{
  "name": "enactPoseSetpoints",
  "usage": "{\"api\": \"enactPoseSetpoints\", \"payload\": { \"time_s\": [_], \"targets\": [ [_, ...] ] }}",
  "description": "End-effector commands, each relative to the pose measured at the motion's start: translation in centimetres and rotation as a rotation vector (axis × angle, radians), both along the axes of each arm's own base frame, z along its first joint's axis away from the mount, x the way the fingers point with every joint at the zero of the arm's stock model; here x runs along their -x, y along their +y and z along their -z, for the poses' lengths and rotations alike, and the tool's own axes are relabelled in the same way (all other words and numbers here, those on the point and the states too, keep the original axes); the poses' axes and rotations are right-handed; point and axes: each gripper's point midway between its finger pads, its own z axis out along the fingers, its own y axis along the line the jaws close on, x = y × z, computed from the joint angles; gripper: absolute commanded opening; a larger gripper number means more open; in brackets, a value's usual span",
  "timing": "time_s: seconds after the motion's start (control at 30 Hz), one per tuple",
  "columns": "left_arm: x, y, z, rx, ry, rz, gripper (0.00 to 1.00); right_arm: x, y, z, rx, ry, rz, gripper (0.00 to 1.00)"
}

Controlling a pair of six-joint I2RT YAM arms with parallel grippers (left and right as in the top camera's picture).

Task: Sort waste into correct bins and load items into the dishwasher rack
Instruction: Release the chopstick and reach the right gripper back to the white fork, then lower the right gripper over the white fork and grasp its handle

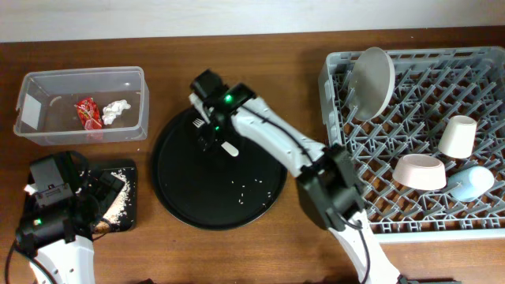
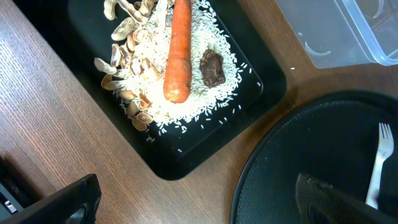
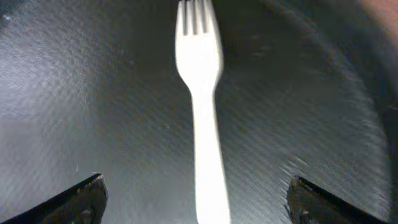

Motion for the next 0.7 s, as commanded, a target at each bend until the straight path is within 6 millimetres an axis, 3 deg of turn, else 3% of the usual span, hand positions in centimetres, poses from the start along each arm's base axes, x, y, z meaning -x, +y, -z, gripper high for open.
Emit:
{"api": "enactPoseSetpoints", "payload": {
  "time_s": [0.0, 0.17, 0.3, 0.43, 0.57, 0.67],
  "targets": [
    [-0.2, 0.3, -0.8, -0.013, -0.025, -0.017, 0.99, 0.1, 0.3, 2.2, 0.037, -0.001, -0.014, 0.89],
    [-0.2, 0.3, -0.8, -0.013, -0.025, -0.017, 0.99, 0.3, 0.4, 3.4, 0.052, 0.008, -0.018, 0.81],
    [-0.2, 0.3, -0.8, -0.012, -0.025, -0.017, 0.99, 0.5, -0.6, 6.0, 0.118, 0.029, -0.012, 0.80],
    [-0.2, 0.3, -0.8, -0.012, -0.025, -0.017, 0.99, 0.8, -0.8, 6.8, 0.131, 0.045, -0.012, 0.79],
    [-0.2, 0.3, -0.8, -0.013, -0.025, -0.017, 0.99, 0.8, -0.9, 6.8, 0.132, 0.048, -0.012, 0.65],
    [-0.2, 0.3, -0.8, -0.012, -0.025, -0.017, 0.99, 1.1, -1.1, 6.9, 0.143, 0.060, -0.011, 0.48]
  ]
}}
